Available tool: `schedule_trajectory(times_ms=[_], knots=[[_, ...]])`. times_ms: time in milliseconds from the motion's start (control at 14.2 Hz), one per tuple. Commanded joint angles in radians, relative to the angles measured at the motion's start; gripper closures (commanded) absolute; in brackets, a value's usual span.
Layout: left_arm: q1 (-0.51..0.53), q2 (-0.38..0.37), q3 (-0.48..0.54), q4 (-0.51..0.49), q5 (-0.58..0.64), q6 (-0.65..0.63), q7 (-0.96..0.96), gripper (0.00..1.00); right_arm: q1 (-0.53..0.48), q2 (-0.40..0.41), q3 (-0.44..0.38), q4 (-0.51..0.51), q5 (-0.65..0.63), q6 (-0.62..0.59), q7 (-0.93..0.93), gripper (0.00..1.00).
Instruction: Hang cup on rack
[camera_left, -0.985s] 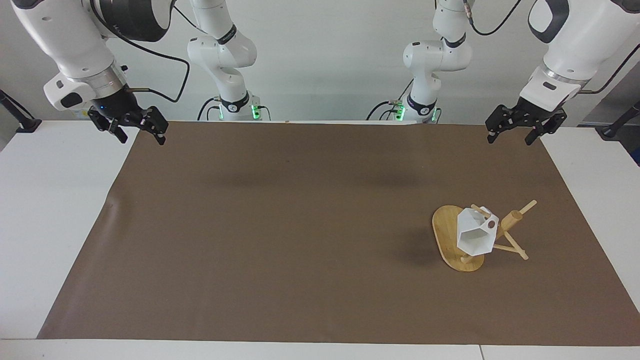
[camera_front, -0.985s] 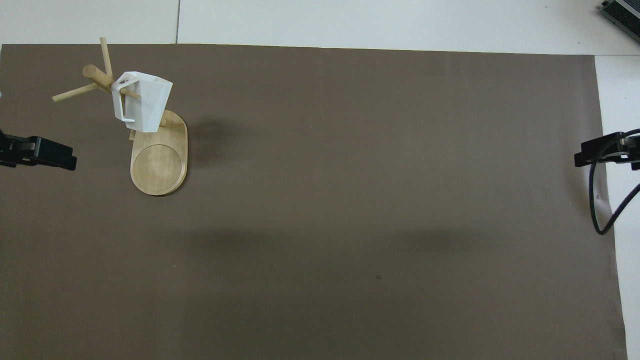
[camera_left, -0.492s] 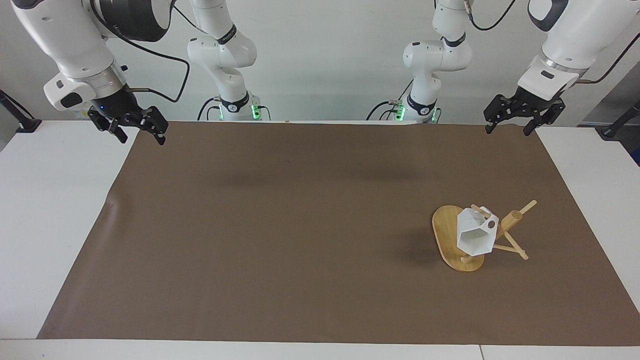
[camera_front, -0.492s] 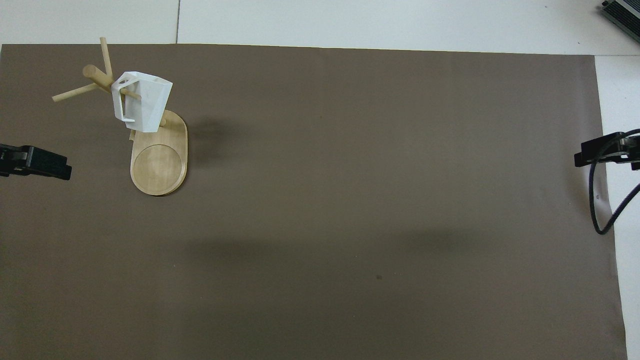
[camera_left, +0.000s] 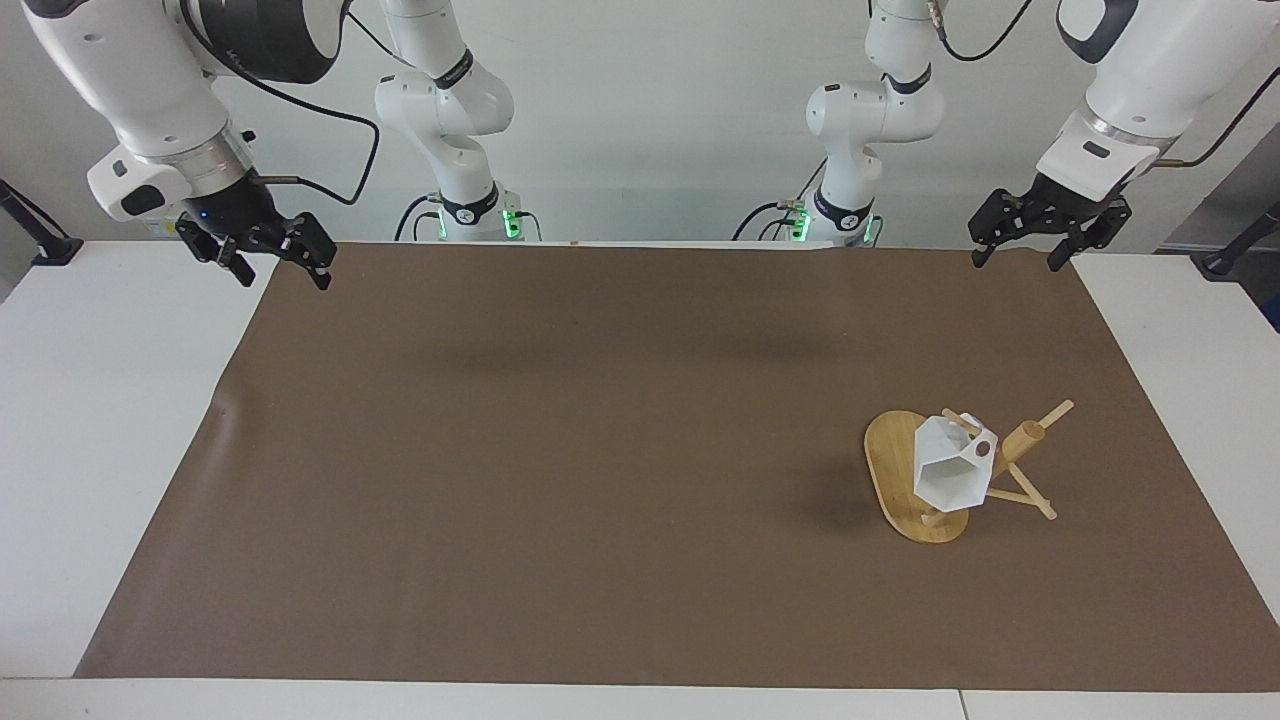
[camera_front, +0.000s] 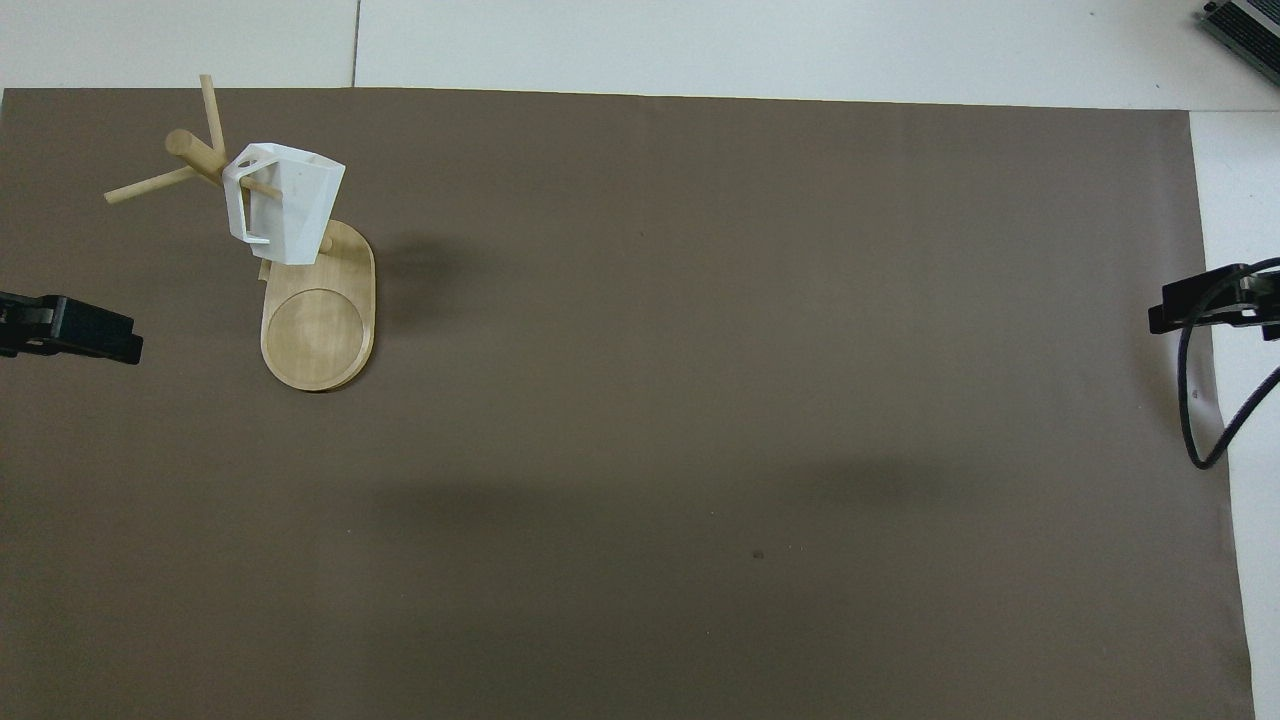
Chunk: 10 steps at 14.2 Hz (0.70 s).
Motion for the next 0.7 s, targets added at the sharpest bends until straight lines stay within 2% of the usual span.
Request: schedule_trajectory(times_ms=[0,633], knots=[[0.007,-0.006,0.001,0.007,0.016,-0.01,0.003,0.0,0.001,-0.011,0.001,-0.006,0.0,0.006,0.014,0.0],[0.005,-0.006,0.013,0.007,0.019,-0.006,0.001,0.0,0.001,-0.011,0.001,-0.006,0.0,0.006,0.014,0.0]])
